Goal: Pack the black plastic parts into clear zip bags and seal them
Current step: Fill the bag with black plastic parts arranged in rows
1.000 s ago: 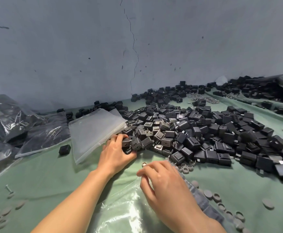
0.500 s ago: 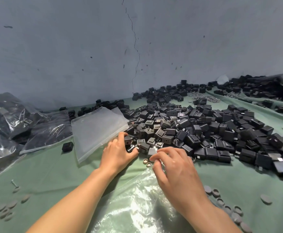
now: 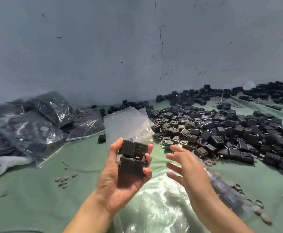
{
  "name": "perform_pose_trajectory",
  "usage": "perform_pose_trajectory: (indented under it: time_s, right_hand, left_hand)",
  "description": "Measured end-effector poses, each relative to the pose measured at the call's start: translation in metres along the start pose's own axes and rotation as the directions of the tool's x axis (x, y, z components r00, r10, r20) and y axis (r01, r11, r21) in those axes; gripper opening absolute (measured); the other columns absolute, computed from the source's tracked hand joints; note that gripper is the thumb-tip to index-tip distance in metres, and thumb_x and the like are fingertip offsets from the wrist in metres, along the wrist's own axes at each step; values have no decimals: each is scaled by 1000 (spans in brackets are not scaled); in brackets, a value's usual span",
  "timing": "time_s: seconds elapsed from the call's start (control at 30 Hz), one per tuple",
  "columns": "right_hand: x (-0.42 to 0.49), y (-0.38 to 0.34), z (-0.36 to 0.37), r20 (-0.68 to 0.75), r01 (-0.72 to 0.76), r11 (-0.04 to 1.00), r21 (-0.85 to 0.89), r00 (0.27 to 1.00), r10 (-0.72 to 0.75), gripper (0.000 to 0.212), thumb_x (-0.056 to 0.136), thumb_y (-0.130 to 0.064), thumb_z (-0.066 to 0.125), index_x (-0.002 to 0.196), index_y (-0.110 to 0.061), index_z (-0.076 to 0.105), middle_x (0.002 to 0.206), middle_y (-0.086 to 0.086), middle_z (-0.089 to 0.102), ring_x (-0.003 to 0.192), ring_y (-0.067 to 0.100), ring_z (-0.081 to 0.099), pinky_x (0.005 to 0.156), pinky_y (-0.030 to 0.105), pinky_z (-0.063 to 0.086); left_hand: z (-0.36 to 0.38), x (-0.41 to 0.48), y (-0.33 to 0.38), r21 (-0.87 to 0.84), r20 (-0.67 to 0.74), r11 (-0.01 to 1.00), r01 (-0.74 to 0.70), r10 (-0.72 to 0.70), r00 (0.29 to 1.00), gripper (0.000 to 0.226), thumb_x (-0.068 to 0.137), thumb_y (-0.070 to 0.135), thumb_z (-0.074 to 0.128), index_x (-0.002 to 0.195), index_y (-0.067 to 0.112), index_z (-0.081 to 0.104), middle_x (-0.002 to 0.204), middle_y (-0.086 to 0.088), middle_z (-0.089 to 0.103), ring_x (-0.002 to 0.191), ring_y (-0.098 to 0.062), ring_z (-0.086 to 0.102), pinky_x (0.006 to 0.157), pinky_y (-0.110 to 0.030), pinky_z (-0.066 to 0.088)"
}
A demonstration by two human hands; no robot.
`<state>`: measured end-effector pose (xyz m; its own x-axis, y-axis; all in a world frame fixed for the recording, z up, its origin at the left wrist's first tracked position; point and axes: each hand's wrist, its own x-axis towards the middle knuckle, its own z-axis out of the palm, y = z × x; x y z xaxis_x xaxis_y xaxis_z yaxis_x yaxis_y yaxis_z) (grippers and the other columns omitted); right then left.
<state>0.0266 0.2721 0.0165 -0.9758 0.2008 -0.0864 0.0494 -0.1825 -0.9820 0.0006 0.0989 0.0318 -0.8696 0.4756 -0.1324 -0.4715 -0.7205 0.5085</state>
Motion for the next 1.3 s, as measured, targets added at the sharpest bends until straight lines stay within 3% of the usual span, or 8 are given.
perform_pose_trajectory:
  time_s: [0.1,0.2,0.37,0.5,0.63,0.83,1.03,1.3]
  right_hand:
    - [-21,5,29,207,-361,823,439,932,298,32,92,-39,56,116,-21,69,117,12,70,101,30,68,84,44,57]
    - [-37,14,47,353,-464,685,562,883,309,42,92,-44,50,114,-13,69,113,16,72,99,31,70,81,42,57]
    - [-49,18,47,330,-441,510,739,896,297,36,83,-42,58,89,-9,70,83,16,65,74,28,67,73,35,55]
    - [-57,26,39,226,-360,479,801,922,315,30,90,-39,53,95,-14,70,82,14,72,67,28,72,63,35,60]
    - [-64,26,27,178,-295,418,859,938,298,35,91,-48,55,96,-19,74,99,15,75,87,35,74,82,52,58]
    - [-58,23,-4,-20,-160,454,876,930,366,42,85,-52,66,105,-15,69,105,19,75,95,46,70,78,56,57]
    - [-58,26,-8,-5,-208,508,836,923,385,33,81,-36,74,99,-10,65,109,18,71,96,38,69,63,37,60]
    - [-52,29,1,120,-309,498,810,919,376,32,82,-34,72,104,-11,67,109,20,72,87,37,70,51,31,56]
  left_hand:
    - [0,-25,-23,368,-90,907,-202,252,964,41,71,49,78,98,18,75,113,-16,70,81,-18,64,65,-29,52]
    - [4,-35,-47,790,3,499,-355,577,817,55,61,55,75,110,35,60,100,5,74,85,-7,69,70,-16,51]
    - [2,-37,-71,965,248,-97,-244,638,729,50,74,74,54,117,50,49,112,26,57,112,-1,55,94,-19,44]
    - [0,-43,-83,967,253,-130,-220,608,753,45,83,74,35,121,50,40,121,32,44,125,4,41,104,-22,36]
    - [3,-62,-72,971,58,99,-219,789,612,32,85,68,44,112,52,48,113,23,51,108,5,54,83,-8,43]
    - [-63,-93,-17,941,-300,107,320,699,649,31,85,28,68,116,29,64,118,1,60,116,-25,53,108,-36,36]
    - [-79,-99,-25,879,-24,-429,210,401,916,42,87,49,64,123,53,42,107,29,49,101,5,43,86,-4,28]
    - [-70,-75,-49,930,229,-351,-111,315,921,54,88,37,70,131,46,39,122,35,49,120,17,40,102,-1,25]
